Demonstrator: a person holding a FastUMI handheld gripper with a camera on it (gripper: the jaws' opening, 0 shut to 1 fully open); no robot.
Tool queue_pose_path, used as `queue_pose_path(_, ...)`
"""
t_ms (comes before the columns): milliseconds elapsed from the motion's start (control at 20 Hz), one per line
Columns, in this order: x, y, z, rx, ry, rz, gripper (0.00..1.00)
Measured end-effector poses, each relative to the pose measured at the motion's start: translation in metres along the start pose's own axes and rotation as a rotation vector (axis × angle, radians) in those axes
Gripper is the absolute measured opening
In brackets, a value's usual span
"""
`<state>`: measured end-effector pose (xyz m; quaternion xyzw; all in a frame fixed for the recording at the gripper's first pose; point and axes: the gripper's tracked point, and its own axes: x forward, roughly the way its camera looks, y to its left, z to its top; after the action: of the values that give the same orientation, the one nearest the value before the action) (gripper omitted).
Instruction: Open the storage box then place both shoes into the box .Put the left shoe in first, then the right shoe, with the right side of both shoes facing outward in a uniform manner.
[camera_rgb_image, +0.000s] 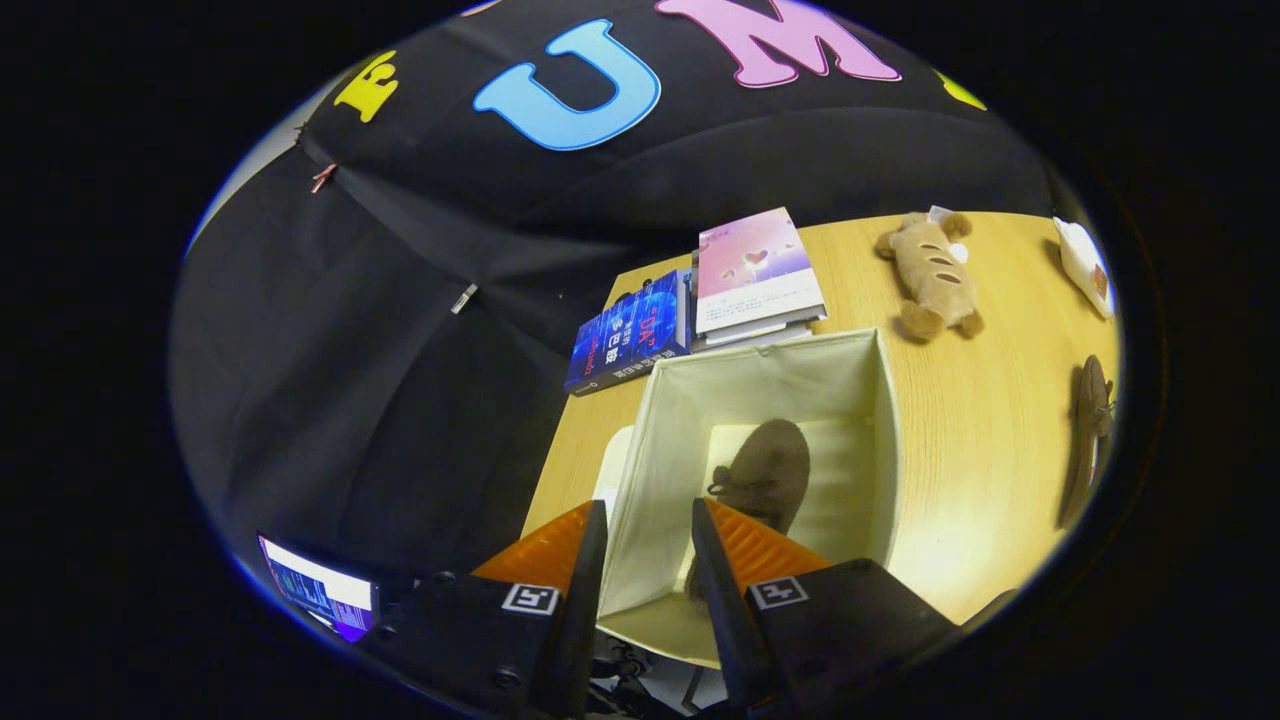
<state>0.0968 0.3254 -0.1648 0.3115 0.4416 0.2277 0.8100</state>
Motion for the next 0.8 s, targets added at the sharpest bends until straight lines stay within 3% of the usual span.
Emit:
queue_pose_path(250,-0.031,-0.027,0.010,-0.037,-0.044,-0.030,0.68)
queue_pose_path(300,-0.040,-0.036,0.013,-0.043,-0.058,-0.041,0.78)
queue_pose_path(400,-0.060,-0.057,0.020,-0.059,-0.085,-0.069,0.87)
queue_pose_path(500,-0.083,-0.083,0.027,-0.074,-0.116,-0.106,0.87)
queue_pose_path(600,-0.108,-0.116,0.032,-0.093,-0.145,-0.158,0.97)
queue_pose_path(800,-0.150,-0.200,0.036,-0.095,-0.181,-0.293,0.98)
